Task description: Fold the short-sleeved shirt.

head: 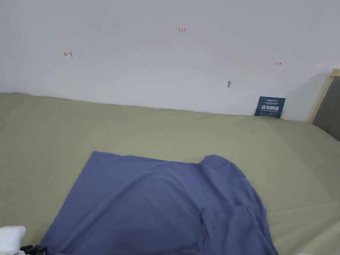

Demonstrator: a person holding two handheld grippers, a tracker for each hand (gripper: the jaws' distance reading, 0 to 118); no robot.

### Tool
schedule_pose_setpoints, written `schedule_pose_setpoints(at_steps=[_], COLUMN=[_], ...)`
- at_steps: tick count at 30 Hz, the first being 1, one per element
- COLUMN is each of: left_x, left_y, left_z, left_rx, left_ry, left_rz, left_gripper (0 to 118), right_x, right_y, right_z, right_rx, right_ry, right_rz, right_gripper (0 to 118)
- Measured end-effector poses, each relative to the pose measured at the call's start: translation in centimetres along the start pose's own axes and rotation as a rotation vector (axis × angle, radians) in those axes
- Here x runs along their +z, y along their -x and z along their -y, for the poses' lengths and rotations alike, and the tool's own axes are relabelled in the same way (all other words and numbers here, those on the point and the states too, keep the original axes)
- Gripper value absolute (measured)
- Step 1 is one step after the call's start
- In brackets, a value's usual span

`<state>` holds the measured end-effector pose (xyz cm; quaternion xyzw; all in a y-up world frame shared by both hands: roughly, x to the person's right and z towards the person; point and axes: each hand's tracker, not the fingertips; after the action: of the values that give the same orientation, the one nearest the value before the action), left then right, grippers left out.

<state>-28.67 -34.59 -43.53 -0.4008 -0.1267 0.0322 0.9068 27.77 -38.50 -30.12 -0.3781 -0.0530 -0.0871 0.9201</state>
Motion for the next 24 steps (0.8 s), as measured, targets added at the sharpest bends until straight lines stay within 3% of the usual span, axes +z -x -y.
schedule_pose_setpoints(at_steps=[7,10,12,20,23,24], left_x=[0.8,1.5,1.5,-0.3,-2.4,-3.4], left_y=[0.5,0.5,0.7,0.4,0.6,0.8], left_z=[-0.6,-2.1,-3.7,-10.5,-13.3,-14.1], left_rx=[0.049,0.067,0.078,0.037,0.029,0.022], left_ry=[-0.017,-0.035,-0.045,-0.051,-0.008,-0.003], left_rz=[0.029,0.052,0.059,0.069,0.055,0.045], left_gripper=[3,3,3,3,3,3], right_x=[1.7,2.6,3.1,1.9,-0.8,-1.9], right_y=[-1.0,-2.2,-2.9,-2.6,-3.0,-3.5], right_z=[-1.1,-3.0,-4.6,-11.3,-14.3,-15.0], right_rx=[-0.020,-0.100,-0.111,-0.037,-0.004,-0.033], right_ry=[-0.060,-0.112,-0.133,-0.182,-0.118,-0.084], right_rz=[0.031,0.012,0.020,0.016,0.062,0.075], right_gripper=[1,1,1,1,1,1])
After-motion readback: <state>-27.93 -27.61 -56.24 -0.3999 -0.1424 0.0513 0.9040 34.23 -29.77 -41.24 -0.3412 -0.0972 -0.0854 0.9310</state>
